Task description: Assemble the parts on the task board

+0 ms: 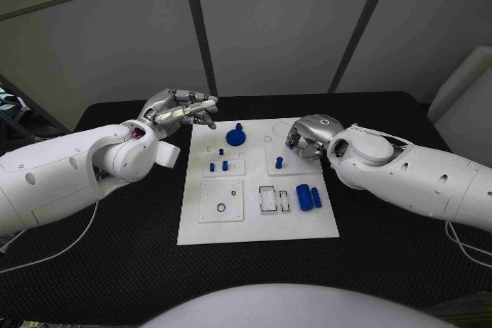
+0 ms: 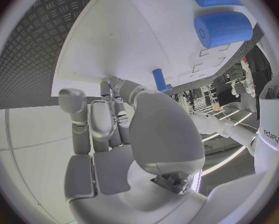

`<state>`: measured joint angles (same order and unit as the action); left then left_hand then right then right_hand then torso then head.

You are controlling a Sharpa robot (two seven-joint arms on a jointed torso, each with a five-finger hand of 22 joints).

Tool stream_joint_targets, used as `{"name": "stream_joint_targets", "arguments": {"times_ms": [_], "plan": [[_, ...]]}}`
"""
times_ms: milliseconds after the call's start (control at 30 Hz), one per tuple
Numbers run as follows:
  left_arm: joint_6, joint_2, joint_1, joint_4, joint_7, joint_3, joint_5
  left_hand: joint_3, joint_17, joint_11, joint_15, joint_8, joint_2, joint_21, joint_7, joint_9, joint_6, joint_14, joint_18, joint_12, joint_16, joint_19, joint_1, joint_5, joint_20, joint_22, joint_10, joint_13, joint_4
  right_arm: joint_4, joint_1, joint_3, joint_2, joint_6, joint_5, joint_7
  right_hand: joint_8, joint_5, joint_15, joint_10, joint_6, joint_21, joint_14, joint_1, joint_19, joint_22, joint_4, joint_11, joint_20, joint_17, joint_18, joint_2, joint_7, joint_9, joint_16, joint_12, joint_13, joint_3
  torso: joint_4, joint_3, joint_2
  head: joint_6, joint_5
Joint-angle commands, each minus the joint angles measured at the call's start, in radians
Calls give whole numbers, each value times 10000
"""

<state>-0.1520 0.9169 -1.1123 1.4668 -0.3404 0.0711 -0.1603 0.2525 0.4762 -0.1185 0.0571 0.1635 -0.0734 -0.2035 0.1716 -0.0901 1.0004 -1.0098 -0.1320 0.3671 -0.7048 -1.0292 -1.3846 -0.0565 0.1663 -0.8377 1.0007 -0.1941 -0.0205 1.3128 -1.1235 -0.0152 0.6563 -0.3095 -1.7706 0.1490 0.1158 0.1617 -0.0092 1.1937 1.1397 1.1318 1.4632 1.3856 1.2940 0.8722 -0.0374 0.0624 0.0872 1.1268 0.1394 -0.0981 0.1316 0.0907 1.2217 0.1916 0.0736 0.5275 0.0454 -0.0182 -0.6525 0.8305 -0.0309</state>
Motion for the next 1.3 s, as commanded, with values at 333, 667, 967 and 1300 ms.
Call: {"name": "stream_joint_targets", "arguments": {"times_ms": [333, 667, 967, 1300], "plan": [[111, -5, -11, -40, -11, 6, 39, 9, -14, 4, 17, 41, -6, 69, 10, 20, -32, -71, -504, -52, 53, -57, -149, 22, -2, 27, -74, 23, 59, 277, -27, 18, 228, -962, -135, 131, 58, -54, -76, 98, 56, 83, 261, -6, 125, 92, -89, 12, -5, 37, -130, 45, 19, 6, 68, -13, 17, -6, -2, -1, 1, 8, 26], [131, 11, -11, -73, 7, 6, 39, 13, -17, 2, 17, 42, -1, 74, 12, 22, -35, -73, -504, -54, 60, -64, -164, 21, -3, 33, -77, 29, 68, 975, -30, 28, 657, -1215, -136, 178, 58, -61, -79, 114, 71, 121, 274, -12, 146, 144, -106, 12, -10, 73, -139, 21, 21, 11, 98, -25, 18, -16, 7, 3, 6, 27, -7], [145, 2, -10, -86, 45, 6, 39, 14, -21, -2, 18, 44, 5, 82, 19, 26, -41, -77, -503, -58, 69, -75, -179, 22, -6, 43, -84, 39, 78, 2323, -35, 361, 998, -1429, -136, 263, 59, -73, -85, 137, 89, 185, 291, -40, 184, 235, -104, 11, -16, 129, -155, 4, 23, 18, 146, -38, 21, -33, -13, 14, 11, -7, -96], [119, -47, -13, -140, 124, 6, 39, 14, -24, -5, 19, 45, 4, 85, 25, 27, -43, -79, -503, -60, 74, -80, -187, 22, -7, 48, -88, 44, 83, 3367, -62, 499, 661, -1305, -86, 277, 59, -69, -91, 159, 102, 228, 307, -56, 209, 296, -106, 6, -20, 183, -165, -9, 19, 22, 191, -45, 24, -44, -25, 17, 10, -23, -444]]}}
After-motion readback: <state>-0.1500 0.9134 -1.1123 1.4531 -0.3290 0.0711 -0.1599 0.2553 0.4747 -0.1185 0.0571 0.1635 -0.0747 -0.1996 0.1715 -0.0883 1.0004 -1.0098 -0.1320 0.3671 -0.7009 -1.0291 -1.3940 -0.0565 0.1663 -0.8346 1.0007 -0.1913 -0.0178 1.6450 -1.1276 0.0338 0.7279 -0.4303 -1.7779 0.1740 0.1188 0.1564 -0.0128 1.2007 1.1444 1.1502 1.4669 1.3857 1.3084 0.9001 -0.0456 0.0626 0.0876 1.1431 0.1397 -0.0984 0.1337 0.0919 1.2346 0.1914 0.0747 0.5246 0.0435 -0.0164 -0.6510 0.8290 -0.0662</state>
